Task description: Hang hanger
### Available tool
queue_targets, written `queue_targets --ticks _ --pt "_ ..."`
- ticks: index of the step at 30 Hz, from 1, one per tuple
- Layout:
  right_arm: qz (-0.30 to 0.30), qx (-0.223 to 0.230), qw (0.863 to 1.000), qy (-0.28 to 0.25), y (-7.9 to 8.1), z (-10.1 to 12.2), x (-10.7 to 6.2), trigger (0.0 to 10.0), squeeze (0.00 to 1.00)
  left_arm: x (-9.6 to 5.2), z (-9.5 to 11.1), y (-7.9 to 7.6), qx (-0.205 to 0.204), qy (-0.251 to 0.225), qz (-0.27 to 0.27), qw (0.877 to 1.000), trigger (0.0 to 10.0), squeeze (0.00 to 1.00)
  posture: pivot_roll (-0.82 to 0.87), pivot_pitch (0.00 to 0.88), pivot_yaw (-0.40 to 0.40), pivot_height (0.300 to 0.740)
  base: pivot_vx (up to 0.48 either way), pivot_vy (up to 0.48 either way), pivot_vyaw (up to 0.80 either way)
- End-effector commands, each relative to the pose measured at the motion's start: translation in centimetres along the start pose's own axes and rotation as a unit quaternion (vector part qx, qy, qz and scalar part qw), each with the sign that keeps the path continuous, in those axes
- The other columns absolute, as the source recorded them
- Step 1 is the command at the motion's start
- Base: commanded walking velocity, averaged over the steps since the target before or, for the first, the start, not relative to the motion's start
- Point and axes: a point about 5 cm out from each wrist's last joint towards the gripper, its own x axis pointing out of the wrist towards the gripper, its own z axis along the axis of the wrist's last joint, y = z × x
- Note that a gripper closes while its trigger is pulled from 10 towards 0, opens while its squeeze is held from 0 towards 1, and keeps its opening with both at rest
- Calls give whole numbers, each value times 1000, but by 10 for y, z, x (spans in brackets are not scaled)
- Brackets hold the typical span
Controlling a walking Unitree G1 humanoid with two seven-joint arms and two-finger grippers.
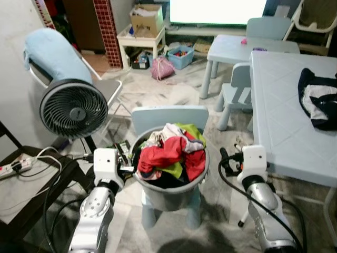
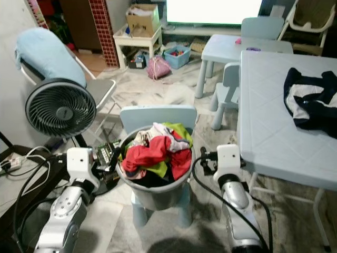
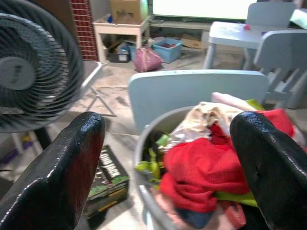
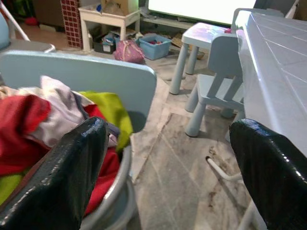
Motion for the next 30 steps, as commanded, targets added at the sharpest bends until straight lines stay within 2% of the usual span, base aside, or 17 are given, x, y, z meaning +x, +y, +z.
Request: queue_targets --ticks 1,2,5,7,11,13,21,30 --pt "5 9 1000 -15 0 6 1 10000 0 -1 0 2 7 0 5 1000 10000 0 -35 0 43 740 0 0 0" --pt "13 12 1000 -22 1 7 1 10000 0 0 0 2 7 1 6 1000 10000 0 -35 0 44 740 0 0 0" --pt "26 -28 999 -18 4 6 1 10000 0 0 0 2 7 0 5 1000 10000 0 -35 0 44 740 0 0 267" --pt "22 -9 999 -22 4 7 1 10000 0 0 1 1 8 0 5 1000 10000 0 -34 0 43 740 0 0 800" --pt "15 -9 1000 -19 2 6 1 10000 0 0 0 2 8 0 6 1000 10000 0 -33 0 44 740 0 0 800" --pt "-4 11 1000 -18 -2 5 0 10000 0 -2 -1 3 5 4 11 1000 10000 0 -32 0 44 740 0 0 763" --pt "-33 9 999 -1 -11 -4 -12 10000 0 -14 -6 7 10 9 12 1000 10000 0 -39 0 46 740 0 0 0" --pt "-47 15 999 -2 -20 -4 -19 10000 0 -15 -3 10 17 8 4 1000 10000 0 -46 0 58 740 0 0 0"
